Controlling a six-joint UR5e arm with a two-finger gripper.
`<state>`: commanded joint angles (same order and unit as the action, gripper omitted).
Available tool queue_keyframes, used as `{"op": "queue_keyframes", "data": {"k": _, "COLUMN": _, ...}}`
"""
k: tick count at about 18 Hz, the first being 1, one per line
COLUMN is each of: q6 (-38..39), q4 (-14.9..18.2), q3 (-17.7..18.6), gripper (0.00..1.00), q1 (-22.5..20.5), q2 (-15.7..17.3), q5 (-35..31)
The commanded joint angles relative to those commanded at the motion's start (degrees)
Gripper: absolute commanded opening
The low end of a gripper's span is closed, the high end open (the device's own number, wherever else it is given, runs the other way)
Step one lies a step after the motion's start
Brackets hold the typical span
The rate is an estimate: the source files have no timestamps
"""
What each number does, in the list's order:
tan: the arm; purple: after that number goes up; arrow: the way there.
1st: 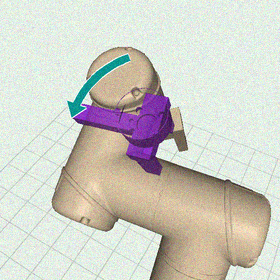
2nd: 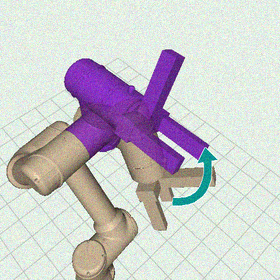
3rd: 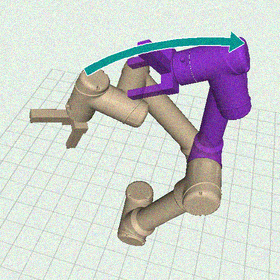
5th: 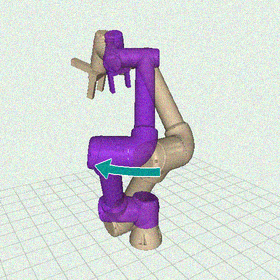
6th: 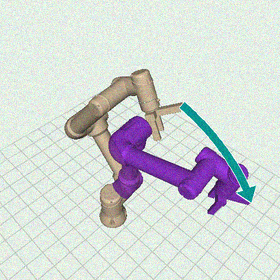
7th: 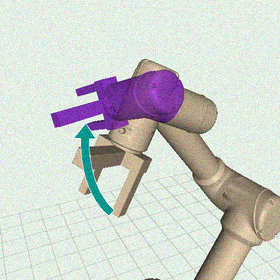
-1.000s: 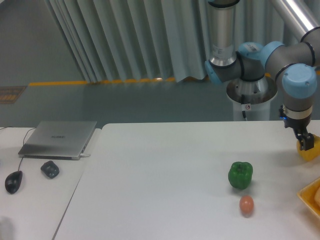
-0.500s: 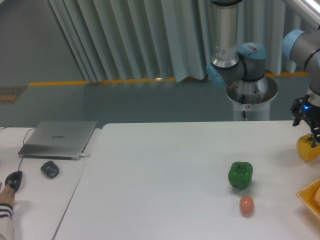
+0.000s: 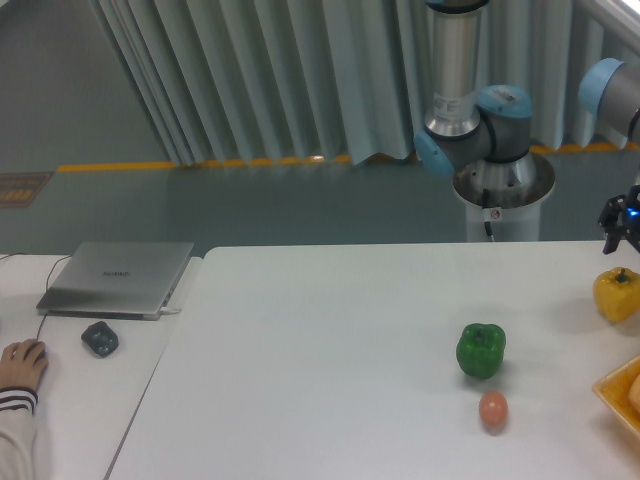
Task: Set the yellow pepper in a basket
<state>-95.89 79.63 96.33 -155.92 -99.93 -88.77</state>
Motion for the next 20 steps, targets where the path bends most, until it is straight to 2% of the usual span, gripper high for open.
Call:
{"op": "queue_keyframes", "data": {"k": 16, "q6": 1.1, "q4": 1.2, "q3": 0.5, "gripper": 1.0, "q1": 1.1, "q2": -2.5, "q5": -1.1}}
{"op": "queue_keyframes", "data": {"k": 20, "q6": 4.1, "q4": 1.1, "q3": 0.5, "gripper": 1.0, "q1": 3.3, "q2": -3.3, "q5": -5.0}}
